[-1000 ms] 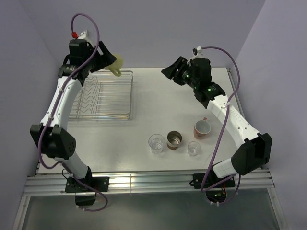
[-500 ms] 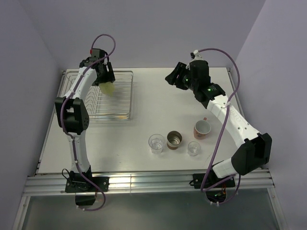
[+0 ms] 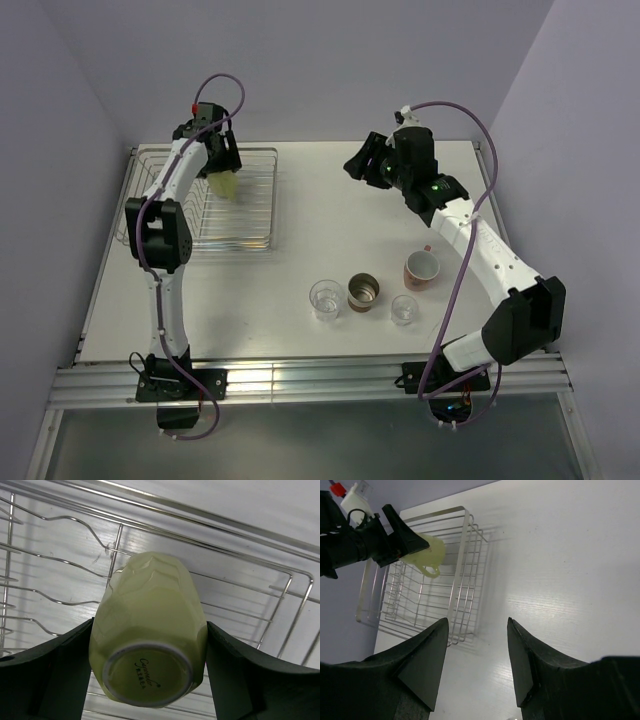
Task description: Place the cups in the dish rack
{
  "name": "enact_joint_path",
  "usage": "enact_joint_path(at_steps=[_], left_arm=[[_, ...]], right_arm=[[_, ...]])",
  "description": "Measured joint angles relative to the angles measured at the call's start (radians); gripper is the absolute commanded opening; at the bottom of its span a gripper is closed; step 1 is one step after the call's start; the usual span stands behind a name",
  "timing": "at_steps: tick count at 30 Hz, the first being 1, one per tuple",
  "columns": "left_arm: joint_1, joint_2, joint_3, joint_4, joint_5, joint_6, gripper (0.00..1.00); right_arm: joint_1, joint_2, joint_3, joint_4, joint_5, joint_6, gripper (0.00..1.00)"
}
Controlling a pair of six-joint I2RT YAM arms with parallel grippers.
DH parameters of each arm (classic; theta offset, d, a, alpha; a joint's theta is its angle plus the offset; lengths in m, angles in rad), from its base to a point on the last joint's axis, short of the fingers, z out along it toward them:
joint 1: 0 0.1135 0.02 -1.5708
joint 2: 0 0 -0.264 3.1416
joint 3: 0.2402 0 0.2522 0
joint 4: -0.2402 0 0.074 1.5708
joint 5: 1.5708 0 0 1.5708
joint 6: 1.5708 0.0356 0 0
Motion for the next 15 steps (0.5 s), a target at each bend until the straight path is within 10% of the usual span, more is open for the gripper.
enact_joint_path(at_steps=[6,15], left_arm=[[0.0,0.023,0.004,-0.011,-0.002,-0.001,0.12],[0.0,0.027,0.006,-0.002,-0.002,-0.004,0.65]], right_arm=[[0.0,0.002,0.0,0.0,-0.012,-0.003,0.58],[0.0,0.028,0.0,-0.007,-0.018,-0.007,0.61]])
